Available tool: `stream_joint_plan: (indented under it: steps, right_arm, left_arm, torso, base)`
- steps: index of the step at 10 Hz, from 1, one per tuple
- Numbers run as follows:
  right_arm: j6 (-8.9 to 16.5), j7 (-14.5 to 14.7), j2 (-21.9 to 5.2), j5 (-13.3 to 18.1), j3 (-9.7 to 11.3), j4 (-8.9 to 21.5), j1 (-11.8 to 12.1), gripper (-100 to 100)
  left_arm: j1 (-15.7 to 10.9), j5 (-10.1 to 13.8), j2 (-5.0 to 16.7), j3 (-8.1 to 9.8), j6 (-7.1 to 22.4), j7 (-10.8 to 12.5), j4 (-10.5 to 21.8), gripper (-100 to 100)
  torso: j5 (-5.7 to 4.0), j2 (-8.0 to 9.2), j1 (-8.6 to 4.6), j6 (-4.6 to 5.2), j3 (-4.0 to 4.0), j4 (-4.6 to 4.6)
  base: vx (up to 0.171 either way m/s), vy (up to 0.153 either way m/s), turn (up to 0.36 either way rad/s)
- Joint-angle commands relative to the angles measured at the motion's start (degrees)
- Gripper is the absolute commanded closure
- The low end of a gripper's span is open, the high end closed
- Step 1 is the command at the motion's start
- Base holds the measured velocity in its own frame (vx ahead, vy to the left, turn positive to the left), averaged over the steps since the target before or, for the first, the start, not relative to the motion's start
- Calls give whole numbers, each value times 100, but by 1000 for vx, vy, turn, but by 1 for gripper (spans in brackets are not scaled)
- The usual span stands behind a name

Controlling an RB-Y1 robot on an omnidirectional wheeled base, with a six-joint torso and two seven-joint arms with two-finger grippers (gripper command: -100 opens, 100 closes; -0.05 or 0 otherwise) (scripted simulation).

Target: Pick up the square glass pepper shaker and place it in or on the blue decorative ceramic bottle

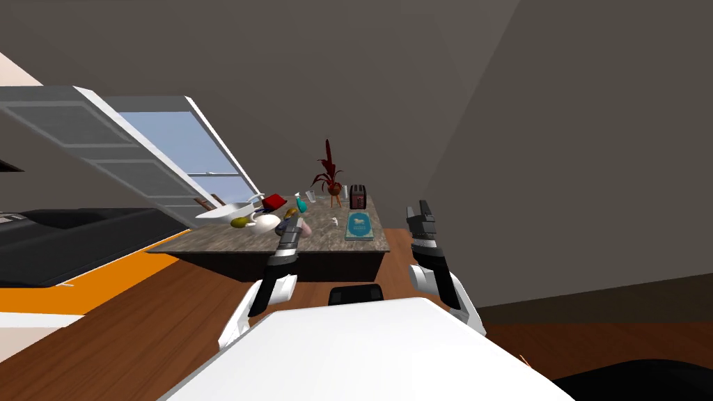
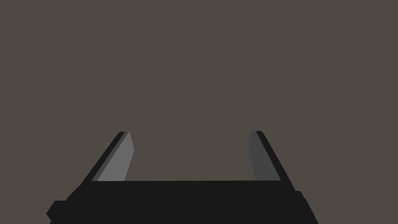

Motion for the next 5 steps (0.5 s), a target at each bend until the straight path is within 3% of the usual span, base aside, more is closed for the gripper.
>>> stream_joint_plan:
  steps: [1, 5]
  right_arm:
    - [0, 0, 0, 0, 0, 0, 0, 0]
    - [0, 0, 0, 0, 0, 0, 0, 0]
  left_arm:
    - [-109, -104, 103, 5, 163, -97, 203, -100]
    - [-368, -347, 382, 77, 476, -304, 821, -100]
  torso:
    - [0, 0, 0, 0, 0, 0]
    - [0, 1, 1, 0, 1, 0]
  base:
    - [-13, -51, -101]
    - [-9, -49, -123]
